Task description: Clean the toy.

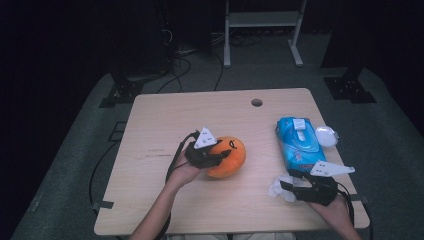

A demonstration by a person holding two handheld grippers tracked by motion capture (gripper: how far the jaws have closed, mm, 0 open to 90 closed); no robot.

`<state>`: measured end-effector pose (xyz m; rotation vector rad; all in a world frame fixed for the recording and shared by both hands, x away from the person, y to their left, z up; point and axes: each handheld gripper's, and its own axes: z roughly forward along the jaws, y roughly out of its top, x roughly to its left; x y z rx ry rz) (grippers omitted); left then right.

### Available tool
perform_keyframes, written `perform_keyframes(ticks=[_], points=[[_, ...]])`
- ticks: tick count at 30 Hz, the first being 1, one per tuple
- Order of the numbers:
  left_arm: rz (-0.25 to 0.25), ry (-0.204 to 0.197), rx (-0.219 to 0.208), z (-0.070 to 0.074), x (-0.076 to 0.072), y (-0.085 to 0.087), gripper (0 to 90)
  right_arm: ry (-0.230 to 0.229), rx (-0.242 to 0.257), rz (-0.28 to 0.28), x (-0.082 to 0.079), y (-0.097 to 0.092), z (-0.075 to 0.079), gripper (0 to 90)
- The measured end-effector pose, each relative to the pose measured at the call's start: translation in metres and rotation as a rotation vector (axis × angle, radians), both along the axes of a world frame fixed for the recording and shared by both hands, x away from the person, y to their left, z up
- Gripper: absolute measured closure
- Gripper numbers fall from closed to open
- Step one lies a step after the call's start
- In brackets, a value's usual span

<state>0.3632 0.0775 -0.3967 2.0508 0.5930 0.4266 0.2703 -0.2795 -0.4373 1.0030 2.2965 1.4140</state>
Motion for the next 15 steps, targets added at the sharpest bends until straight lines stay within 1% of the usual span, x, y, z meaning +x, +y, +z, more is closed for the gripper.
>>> perform_keyframes(ticks=[3,5,6,8,9,10,11,15], points=[[0.011,0.03,0.006,-0.011,0.007,0.0,54.6,-0.001,0.006,-0.001,0.001,0.0,0.0,38.0],[0.016,0.043,0.019,-0.016,0.007,0.001,53.7,0.003,0.007,-0.003,0.002,0.0,-0.001,37.1],[0.019,0.049,0.003,-0.018,0.007,0.002,53.2,0.007,0.009,-0.004,0.002,0.0,-0.001,36.7],[0.023,0.053,-0.008,-0.017,0.006,0.004,51.5,0.008,0.013,-0.004,0.002,-0.001,-0.002,35.9],[0.023,0.058,-0.006,-0.017,0.006,0.004,49.3,0.01,0.012,-0.003,0.002,-0.001,-0.002,35.4],[0.025,0.061,-0.004,-0.015,0.006,0.004,45.4,0.013,0.01,-0.003,0.002,-0.001,-0.002,35.3],[0.023,0.06,-0.006,-0.014,0.006,0.004,42.1,0.015,0.01,-0.005,0.002,-0.001,-0.002,35.1],[0.018,0.049,-0.031,-0.004,0.0,0.009,34.0,0.019,0.013,-0.012,0.004,-0.001,-0.003,34.5]])
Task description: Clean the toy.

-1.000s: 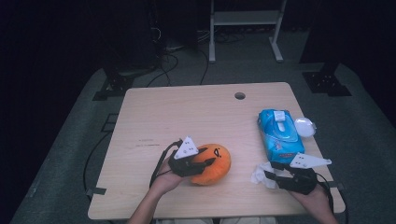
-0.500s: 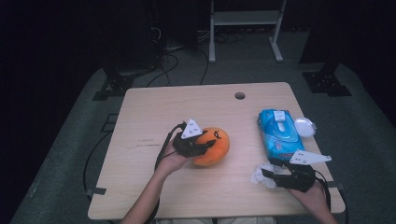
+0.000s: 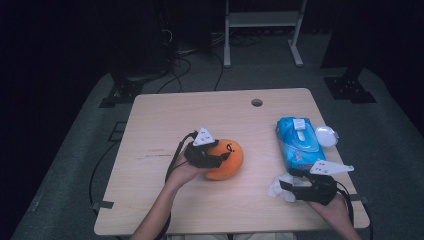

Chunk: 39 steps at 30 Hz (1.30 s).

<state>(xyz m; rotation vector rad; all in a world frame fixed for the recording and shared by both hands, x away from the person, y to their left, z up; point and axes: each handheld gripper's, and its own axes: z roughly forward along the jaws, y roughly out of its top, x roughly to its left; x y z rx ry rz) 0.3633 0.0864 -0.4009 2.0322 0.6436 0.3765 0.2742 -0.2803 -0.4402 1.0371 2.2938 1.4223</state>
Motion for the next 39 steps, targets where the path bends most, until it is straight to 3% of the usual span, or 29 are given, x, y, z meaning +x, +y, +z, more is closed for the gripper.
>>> perform_keyframes(ticks=[7,9,16,19,22,30,34,39], points=[[0.02,0.037,-0.044,0.001,-0.013,0.023,24.3,0.012,-0.001,-0.006,0.002,0.002,-0.002,33.6],[0.037,0.037,-0.039,0.0,-0.018,0.03,22.5,0.01,0.002,-0.005,0.003,0.004,-0.003,33.5],[0.072,0.037,-0.044,-0.001,-0.035,0.053,20.0,0.014,-0.005,0.0,0.003,0.006,-0.004,33.0],[0.078,0.04,-0.037,-0.002,-0.04,0.058,19.6,0.015,-0.003,-0.002,0.003,0.006,-0.004,32.6],[0.073,0.054,-0.058,-0.004,-0.046,0.062,19.1,0.015,-0.002,-0.004,0.002,0.006,-0.004,32.6],[0.101,0.06,-0.039,-0.012,-0.062,0.076,18.5,0.016,-0.003,0.002,0.001,0.007,-0.005,32.3],[0.113,0.075,-0.073,-0.016,-0.068,0.087,17.0,0.018,-0.002,0.008,0.0,0.008,-0.006,31.6],[0.136,0.074,-0.08,-0.021,-0.074,0.098,15.4,0.027,-0.001,0.01,0.0,0.008,-0.008,31.2]])
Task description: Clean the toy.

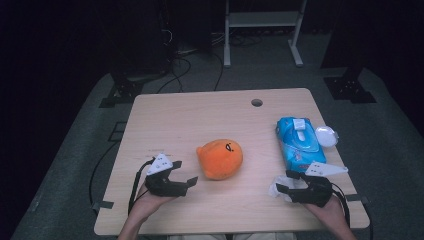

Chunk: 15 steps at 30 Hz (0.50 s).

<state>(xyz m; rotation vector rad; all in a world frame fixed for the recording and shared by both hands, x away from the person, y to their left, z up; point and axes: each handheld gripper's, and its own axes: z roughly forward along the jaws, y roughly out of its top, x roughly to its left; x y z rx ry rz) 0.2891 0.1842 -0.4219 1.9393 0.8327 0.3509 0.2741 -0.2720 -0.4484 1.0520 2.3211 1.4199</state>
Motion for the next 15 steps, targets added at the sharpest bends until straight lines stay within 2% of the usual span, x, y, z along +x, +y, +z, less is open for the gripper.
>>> perform_keyframes(ticks=[6,13,15], points=[[0.025,0.001,0.007,-0.008,-0.004,0.009,14.2,0.011,0.0,-0.001,0.0,0.002,-0.003,30.2],[0.034,0.004,0.038,-0.019,-0.006,0.009,11.9,0.006,-0.011,-0.003,-0.003,0.002,-0.006,29.7],[0.037,0.01,0.033,-0.021,-0.006,0.009,11.9,0.003,-0.003,-0.004,-0.003,0.002,-0.005,29.5]])
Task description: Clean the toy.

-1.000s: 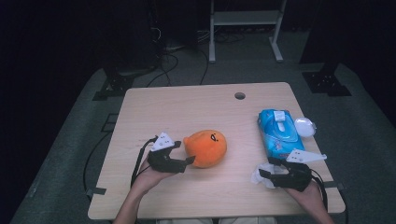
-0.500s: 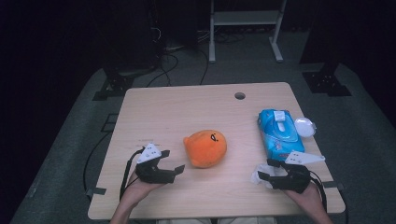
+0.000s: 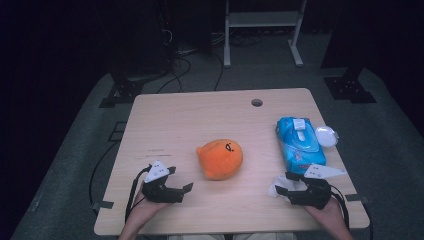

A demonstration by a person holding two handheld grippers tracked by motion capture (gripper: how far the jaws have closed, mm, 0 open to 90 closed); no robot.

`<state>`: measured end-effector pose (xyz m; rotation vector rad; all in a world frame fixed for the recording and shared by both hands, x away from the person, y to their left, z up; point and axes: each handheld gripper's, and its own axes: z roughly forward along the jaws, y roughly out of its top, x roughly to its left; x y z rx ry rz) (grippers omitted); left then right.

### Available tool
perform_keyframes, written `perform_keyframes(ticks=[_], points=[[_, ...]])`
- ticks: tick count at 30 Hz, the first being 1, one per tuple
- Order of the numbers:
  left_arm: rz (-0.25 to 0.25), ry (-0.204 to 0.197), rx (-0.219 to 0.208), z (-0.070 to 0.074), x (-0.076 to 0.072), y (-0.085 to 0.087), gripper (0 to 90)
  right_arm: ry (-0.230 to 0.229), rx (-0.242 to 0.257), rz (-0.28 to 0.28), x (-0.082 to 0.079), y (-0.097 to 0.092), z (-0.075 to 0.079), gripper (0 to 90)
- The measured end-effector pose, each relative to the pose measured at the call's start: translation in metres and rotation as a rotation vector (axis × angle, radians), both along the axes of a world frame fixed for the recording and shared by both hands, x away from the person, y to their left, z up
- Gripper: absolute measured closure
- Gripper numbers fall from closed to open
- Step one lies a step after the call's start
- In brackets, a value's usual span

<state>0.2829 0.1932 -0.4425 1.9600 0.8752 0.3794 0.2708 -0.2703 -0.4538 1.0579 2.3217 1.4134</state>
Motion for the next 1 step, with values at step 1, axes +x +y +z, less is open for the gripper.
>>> perform_keyframes(ticks=[1], points=[[0.0,0.002,0.0,-0.0006,0.0002,-0.0001,11.9,0.0,0.001,0.002,0.0003,-0.0002,-0.0002,29.4]])
